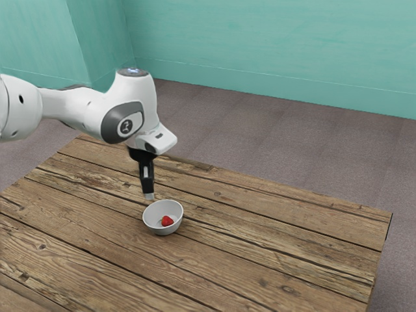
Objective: Take strawberry from the bowl
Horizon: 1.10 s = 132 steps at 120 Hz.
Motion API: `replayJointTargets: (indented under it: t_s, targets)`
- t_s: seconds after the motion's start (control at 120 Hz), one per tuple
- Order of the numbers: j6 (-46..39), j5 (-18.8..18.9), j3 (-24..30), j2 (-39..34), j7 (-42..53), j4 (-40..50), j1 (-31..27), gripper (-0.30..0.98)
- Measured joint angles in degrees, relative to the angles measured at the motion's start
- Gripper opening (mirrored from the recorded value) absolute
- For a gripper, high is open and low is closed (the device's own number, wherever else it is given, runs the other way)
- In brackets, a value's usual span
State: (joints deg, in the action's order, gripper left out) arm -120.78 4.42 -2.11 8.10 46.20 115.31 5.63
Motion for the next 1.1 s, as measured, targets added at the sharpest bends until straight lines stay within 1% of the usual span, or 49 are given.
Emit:
replayJointTargets:
  t_s: [0.1,0.2,0.35,0.633,0.883,1.1]
  targets:
    - [-2.3,0.2,0.0,1.6,1.8,0.5,0.0,0.34]
    - [-4.1,0.3,0.0,3.3,3.2,0.5,-0.2,0.30]
    - [-6.1,0.4,0.0,5.7,5.1,0.5,-0.1,0.30]
    - [-8.4,-1.0,0.0,9.6,7.3,0.2,0.1,0.30]
    - [-11.1,-0.3,0.0,11.5,10.2,0.3,0.6,0.31]
    - [-12.6,-0.5,0.2,13.2,12.0,0.3,0.9,0.31]
